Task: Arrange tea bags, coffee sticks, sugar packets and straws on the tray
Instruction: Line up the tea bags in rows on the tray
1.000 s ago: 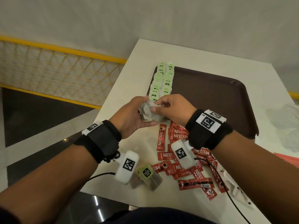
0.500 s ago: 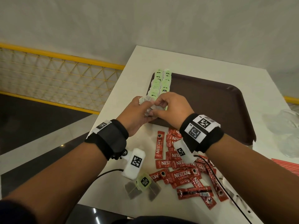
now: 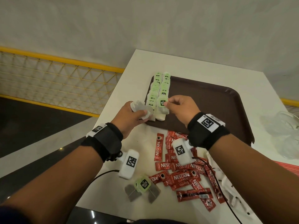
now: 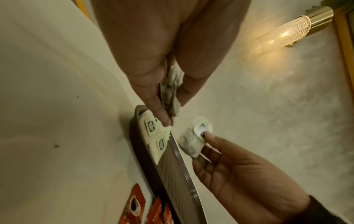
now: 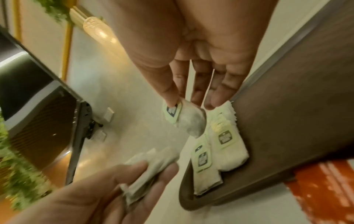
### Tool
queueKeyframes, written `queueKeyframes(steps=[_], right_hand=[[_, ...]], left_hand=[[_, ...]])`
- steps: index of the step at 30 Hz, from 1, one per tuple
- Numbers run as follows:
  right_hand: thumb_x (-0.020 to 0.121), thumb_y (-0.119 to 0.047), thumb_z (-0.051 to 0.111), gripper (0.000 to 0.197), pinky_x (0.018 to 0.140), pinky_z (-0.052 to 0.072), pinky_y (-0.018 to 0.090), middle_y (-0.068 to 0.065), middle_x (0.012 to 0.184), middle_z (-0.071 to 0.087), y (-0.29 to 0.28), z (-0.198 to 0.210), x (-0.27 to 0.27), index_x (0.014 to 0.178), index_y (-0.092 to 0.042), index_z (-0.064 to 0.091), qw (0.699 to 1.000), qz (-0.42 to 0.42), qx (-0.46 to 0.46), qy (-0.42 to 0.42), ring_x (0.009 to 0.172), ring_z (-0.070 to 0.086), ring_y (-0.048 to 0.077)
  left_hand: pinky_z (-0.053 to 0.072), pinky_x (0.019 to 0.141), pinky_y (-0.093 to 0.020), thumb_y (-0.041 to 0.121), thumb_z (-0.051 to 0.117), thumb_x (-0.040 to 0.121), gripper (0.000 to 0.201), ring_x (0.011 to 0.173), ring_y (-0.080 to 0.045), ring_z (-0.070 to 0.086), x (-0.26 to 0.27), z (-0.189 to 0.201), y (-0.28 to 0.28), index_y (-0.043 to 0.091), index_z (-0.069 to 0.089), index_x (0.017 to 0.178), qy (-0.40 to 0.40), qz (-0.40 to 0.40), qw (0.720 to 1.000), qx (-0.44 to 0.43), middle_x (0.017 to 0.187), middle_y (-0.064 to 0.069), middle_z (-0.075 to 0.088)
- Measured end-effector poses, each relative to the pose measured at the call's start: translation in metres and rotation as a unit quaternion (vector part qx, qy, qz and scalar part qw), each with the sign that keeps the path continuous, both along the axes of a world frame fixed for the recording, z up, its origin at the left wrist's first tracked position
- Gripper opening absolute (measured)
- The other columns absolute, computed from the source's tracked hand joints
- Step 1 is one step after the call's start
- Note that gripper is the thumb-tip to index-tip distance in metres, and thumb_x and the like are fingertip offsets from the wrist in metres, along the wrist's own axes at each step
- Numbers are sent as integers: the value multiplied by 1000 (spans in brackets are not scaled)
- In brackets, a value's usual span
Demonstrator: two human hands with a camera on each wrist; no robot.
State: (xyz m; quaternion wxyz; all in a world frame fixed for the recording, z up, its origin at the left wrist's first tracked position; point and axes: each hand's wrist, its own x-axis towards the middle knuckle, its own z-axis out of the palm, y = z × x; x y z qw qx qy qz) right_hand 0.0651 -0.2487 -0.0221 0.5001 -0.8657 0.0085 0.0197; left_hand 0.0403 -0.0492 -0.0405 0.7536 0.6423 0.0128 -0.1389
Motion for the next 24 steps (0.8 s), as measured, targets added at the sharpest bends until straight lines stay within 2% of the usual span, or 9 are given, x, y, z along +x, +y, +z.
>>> queueKeyframes(steps=[2, 3, 5, 7, 11, 14, 18, 21, 24], right_hand=[[89, -24, 68, 17, 68, 52, 26, 5, 91, 70, -7, -7, 6, 97, -8, 71, 998, -29, 5, 56, 69, 59, 9], [89, -21, 68, 18, 63, 52, 24, 8, 92, 70, -9, -10, 8, 101, -7, 70, 995, -36, 19, 95, 67, 60, 10], [89, -15, 68, 24, 53, 49, 21, 12, 87, 68, -9, -15, 10, 108, -1, 66, 981, -43, 67, 176, 60, 59, 10], [88, -11, 68, 28, 52, 49, 22, 14, 85, 66, -4, -14, 11, 112, 2, 63, 968, -39, 88, 232, 58, 58, 12], [92, -7, 62, 18, 60, 51, 23, 12, 77, 63, 8, -4, 16, 108, -1, 59, 953, -38, 76, 291, 60, 58, 13], [96, -8, 57, 8, 67, 51, 25, 9, 74, 59, 15, 3, 21, 92, -5, 50, 939, -39, 28, 341, 62, 55, 12], [96, -9, 57, 16, 75, 53, 29, 9, 75, 58, 18, 2, 28, 84, -5, 47, 936, -47, -15, 348, 63, 55, 13], [94, -10, 61, 14, 69, 53, 25, 10, 74, 60, 19, -1, 32, 88, -5, 50, 940, -60, -39, 332, 61, 57, 14], [90, -18, 67, 18, 67, 55, 27, 8, 72, 62, 17, -7, 33, 84, -8, 54, 945, -43, -100, 308, 59, 59, 15]], left_hand=[[58, 88, -38, -5, 57, 92, 27, 105, -33, 68, 3, -6, 5, -11, 51, 117, 4, 40, 999, 22, 122, -33, 59], [57, 89, -39, -5, 56, 92, 29, 105, -34, 69, 4, -7, 6, -12, 50, 119, 5, 47, 999, 25, 121, -33, 59], [56, 92, -43, -4, 57, 92, 31, 106, -34, 68, 4, -5, 8, -9, 49, 122, 13, 59, 998, 22, 122, -31, 60], [56, 93, -44, -3, 58, 92, 28, 107, -35, 67, 4, -4, 8, -6, 50, 119, 15, 67, 997, 18, 124, -29, 59], [55, 93, -43, -5, 55, 93, 14, 108, -35, 67, 3, -3, 7, 6, 55, 102, 14, 71, 997, 20, 116, -25, 62], [55, 94, -42, -5, 54, 94, 17, 108, -35, 66, 1, -3, 8, 11, 55, 98, 14, 78, 997, 6, 111, -19, 63], [54, 95, -43, -3, 57, 93, 17, 105, -32, 68, 2, -5, 12, 12, 55, 100, 18, 79, 997, 5, 111, -16, 64], [56, 92, -42, -2, 61, 90, 20, 106, -31, 66, 6, -8, 14, 12, 54, 103, 22, 87, 996, 18, 110, -14, 62], [59, 85, -37, -2, 67, 87, 33, 108, -31, 65, 8, -10, 14, 2, 52, 116, 34, 76, 996, 28, 118, -20, 60]])
